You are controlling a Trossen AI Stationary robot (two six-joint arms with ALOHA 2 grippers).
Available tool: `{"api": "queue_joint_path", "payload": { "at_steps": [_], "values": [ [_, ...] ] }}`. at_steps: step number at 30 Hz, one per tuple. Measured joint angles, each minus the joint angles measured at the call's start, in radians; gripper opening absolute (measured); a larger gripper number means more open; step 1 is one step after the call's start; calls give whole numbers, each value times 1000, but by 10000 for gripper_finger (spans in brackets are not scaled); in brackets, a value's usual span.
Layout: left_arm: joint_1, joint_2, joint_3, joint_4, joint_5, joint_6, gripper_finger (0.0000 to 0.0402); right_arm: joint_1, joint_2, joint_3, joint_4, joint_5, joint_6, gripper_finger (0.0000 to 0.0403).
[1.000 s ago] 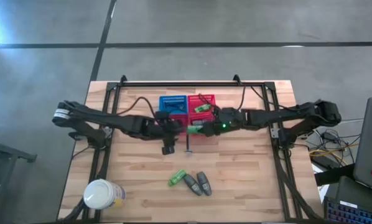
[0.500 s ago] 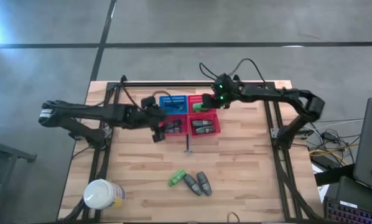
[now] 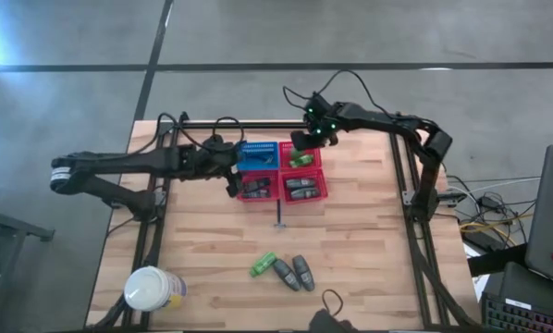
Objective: Pick & Place Travel size toiletries
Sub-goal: Put the shampoo into the top red bin, then put the razor into the blue bin
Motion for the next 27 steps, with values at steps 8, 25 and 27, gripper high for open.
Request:
{"api": "queue_joint_path", "payload": {
  "at_steps": [8,25,27],
  "values": [
    [21,8,-63,16,136,-80,261,0,-5,34,-78,112,-99,189],
    [-57,50,-128,80,203,-489,261,94,-256,-2,-385,420,-162,309],
    [-100,83,-126,121,160,-587,261,99,-286,-28,-417,419,-163,318]
  ]
}}
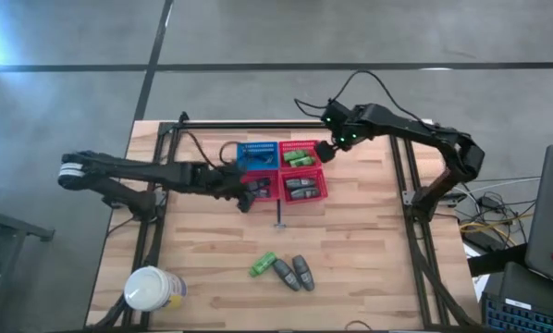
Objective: Pick & Place Travel size toiletries
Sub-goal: Put the razor into the blue bin
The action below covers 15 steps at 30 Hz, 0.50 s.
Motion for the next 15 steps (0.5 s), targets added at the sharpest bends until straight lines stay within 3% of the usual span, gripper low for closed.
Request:
{"api": "queue_joint_path", "payload": {
  "at_steps": [8,15],
  "values": [
    [-160,290,174,-20,-139,-334,261,23,-165,-166,-8,6,-40,348],
    [-186,581,469,-364,-146,-508,259,26,-343,-285,23,9,-44,362]
  ]
}}
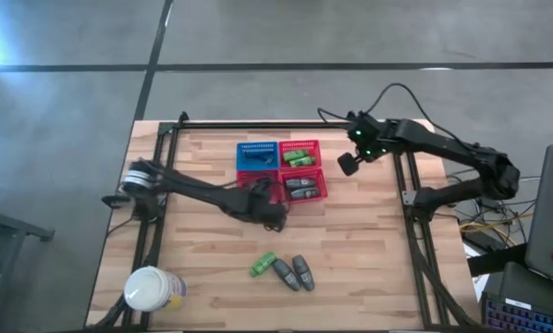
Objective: Pick & Place Travel size toiletries
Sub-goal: Put the razor into the blue bin
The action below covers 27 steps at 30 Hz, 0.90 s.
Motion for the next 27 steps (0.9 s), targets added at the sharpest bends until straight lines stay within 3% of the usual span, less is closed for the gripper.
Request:
{"api": "queue_joint_path", "payload": {
  "at_steps": [3,9,27],
  "values": [
    [0,86,118,-105,-1,-49,252,0,-64,-32,12,0,0,360],
    [9,178,263,-114,-8,-56,244,1,-140,-79,23,-4,0,348],
    [34,307,280,-52,0,-187,241,2,-144,-86,44,-11,-32,318]
  ]
}}
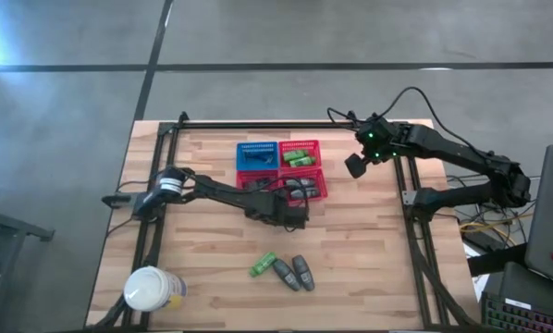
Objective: Pick & Place Travel size toiletries
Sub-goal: Put the razor into the blue bin
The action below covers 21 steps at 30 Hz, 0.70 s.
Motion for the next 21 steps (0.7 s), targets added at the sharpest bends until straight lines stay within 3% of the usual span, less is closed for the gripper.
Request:
{"api": "queue_joint_path", "payload": {
  "at_steps": [6,21],
  "values": [
    [6,3,-2,-54,-64,13,205,0,0,0,10,0,3,307],
    [7,2,-20,-32,-33,125,70,0,0,0,57,0,4,279]
  ]
}}
